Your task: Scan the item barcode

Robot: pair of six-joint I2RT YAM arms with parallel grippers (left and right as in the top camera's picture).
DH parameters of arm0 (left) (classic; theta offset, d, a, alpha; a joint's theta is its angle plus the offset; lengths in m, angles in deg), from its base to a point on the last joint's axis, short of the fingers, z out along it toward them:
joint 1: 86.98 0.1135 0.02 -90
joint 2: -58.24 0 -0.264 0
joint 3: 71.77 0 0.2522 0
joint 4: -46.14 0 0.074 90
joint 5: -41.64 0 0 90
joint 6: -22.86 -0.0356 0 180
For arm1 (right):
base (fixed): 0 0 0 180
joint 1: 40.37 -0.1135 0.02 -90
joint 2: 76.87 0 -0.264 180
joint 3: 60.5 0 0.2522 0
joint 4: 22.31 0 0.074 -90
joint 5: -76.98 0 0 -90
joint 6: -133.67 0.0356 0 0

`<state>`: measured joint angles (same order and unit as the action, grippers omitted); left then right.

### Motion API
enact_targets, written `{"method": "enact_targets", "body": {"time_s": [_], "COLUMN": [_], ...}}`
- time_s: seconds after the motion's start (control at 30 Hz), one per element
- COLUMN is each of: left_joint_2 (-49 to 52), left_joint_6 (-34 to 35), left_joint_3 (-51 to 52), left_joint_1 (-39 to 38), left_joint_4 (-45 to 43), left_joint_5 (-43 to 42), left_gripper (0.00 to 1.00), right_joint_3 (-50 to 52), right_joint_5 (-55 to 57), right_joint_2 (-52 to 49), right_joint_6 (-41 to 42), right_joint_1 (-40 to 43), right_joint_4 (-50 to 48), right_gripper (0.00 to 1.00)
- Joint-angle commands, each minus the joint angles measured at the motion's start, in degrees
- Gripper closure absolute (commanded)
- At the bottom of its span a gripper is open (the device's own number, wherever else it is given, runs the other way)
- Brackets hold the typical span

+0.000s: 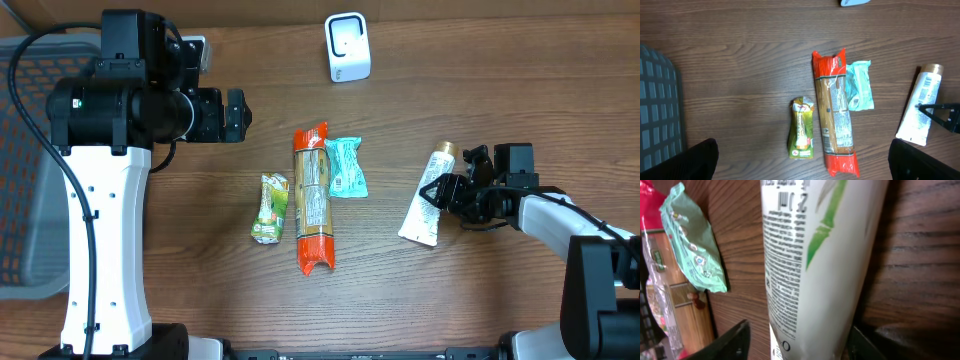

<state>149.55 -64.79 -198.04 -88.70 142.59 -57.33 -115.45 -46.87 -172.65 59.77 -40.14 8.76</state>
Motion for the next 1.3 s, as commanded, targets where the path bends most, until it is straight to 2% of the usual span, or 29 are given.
{"method": "enact_targets", "body": {"time_s": [0.0, 0.13, 0.77, 0.97, 1.27], "left_joint_2": [-0.02, -0.02, -0.02, -0.02, -0.02], "left_joint_6": [-1.29, -1.29, -1.29, -1.29, -1.29], "left_joint_3": [0.02, 0.02, 0.02, 0.02, 0.02], "left_joint_1": [0.20, 0.20, 0.20, 0.20, 0.20], "left_joint_4": [-0.22, -0.22, -0.22, -0.22, -0.22], "left_joint_5": [0.20, 0.17, 0.20, 0.20, 0.17], "left_gripper": [0.00, 0.01, 0.00, 0.00, 0.00], "right_joint_3": [2.58, 2.58, 2.58, 2.58, 2.56], "right_joint_5": [6.91, 7.21, 8.13, 8.13, 6.80], "right_joint_2": [-3.28, -3.34, -8.11, -8.11, -8.11], "right_joint_6": [0.66, 0.68, 1.11, 1.77, 1.95], "right_joint_1": [-0.98, -0.98, -0.98, -0.98, -0.96], "right_joint_4": [1.18, 1.22, 0.37, 0.33, 0.35], "right_gripper": [0.43, 0.46, 0.48, 0.59, 0.84]}}
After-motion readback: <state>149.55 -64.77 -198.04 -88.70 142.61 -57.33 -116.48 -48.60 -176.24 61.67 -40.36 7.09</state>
